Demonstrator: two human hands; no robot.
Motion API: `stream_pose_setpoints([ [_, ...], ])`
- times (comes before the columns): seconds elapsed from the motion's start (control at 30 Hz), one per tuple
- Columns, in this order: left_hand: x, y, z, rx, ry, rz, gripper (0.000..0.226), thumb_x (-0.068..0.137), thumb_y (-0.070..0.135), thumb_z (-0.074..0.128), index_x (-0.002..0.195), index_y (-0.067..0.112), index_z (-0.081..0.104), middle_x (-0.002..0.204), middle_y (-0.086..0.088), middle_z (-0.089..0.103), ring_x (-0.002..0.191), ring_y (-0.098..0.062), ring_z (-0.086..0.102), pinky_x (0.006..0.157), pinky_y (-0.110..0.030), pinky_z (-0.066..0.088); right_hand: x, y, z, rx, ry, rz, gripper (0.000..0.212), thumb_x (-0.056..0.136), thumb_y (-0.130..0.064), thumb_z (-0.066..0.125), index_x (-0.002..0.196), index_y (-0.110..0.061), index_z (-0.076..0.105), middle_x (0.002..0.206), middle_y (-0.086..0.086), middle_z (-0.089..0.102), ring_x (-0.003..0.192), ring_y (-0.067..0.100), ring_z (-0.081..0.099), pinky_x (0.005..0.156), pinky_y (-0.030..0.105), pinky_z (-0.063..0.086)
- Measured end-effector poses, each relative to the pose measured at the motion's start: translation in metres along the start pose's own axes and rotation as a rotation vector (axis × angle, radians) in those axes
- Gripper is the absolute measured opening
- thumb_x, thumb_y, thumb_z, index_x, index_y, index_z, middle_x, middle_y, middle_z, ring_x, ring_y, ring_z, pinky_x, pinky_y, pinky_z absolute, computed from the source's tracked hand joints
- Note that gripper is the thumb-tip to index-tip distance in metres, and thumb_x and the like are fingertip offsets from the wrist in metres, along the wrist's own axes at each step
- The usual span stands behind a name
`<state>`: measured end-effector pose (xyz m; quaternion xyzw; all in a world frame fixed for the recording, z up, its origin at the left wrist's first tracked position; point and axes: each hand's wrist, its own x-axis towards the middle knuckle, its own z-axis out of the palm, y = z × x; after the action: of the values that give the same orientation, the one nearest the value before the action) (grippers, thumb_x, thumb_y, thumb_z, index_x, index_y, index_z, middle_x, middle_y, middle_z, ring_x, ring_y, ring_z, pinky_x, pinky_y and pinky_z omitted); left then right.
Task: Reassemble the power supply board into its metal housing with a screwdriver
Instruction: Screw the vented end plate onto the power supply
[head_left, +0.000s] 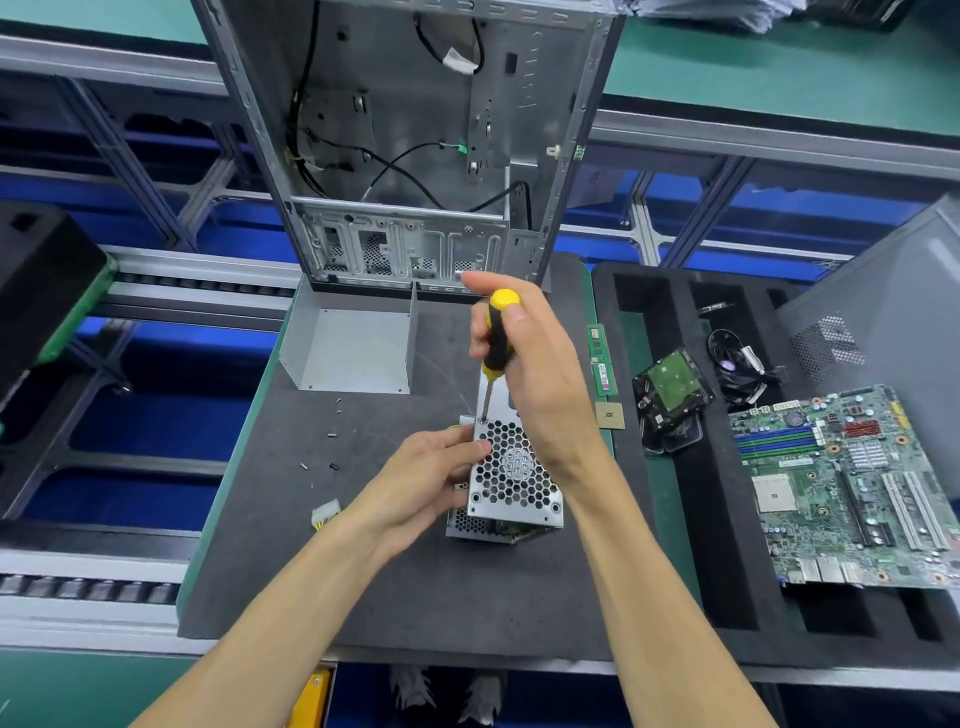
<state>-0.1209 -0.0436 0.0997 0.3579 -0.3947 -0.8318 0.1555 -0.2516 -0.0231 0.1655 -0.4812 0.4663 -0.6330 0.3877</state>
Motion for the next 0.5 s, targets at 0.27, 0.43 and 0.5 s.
stream_pose_setpoints([
  [0.27,0.0001,-0.0007,-0.0023,0.029,-0.029,0.021,0.030,0.102,0.008,0.051,0.128,0.002,0.064,0.076,0.004,0.073,0.080,-0.012,0.071,0.090,-0.039,0.058,0.0055,0.0017,0.0024,0.029,0.070,0.012,0.011,0.103,-0.020,0.044,0.111,-0.018,0.050,0.074,-0.007,0.050,0.065,0.010,0.045,0.063,0.022,0.040],
  [0.43,0.0007,-0.0030,-0.0050,0.000,0.000,-0.002,0.029,0.102,0.008,0.053,0.126,0.002,0.066,0.064,0.005,0.063,0.083,-0.019,0.060,0.087,-0.038,0.058,0.0026,0.0026,0.0039,-0.041,0.042,0.006,0.024,0.106,-0.019,0.042,0.122,-0.013,0.059,0.095,-0.005,0.067,0.090,0.016,0.068,0.078,0.027,0.052],
  [0.5,-0.0005,-0.0027,-0.0062,0.008,-0.005,0.003,0.028,0.102,0.009,0.053,0.126,0.003,0.067,0.066,0.005,0.066,0.085,-0.018,0.064,0.086,-0.037,0.058,0.0012,0.0029,0.0052,-0.059,0.050,-0.044,0.010,0.103,-0.015,0.055,0.112,-0.012,0.052,0.095,0.002,0.073,0.088,0.023,0.075,0.082,0.038,0.057],
])
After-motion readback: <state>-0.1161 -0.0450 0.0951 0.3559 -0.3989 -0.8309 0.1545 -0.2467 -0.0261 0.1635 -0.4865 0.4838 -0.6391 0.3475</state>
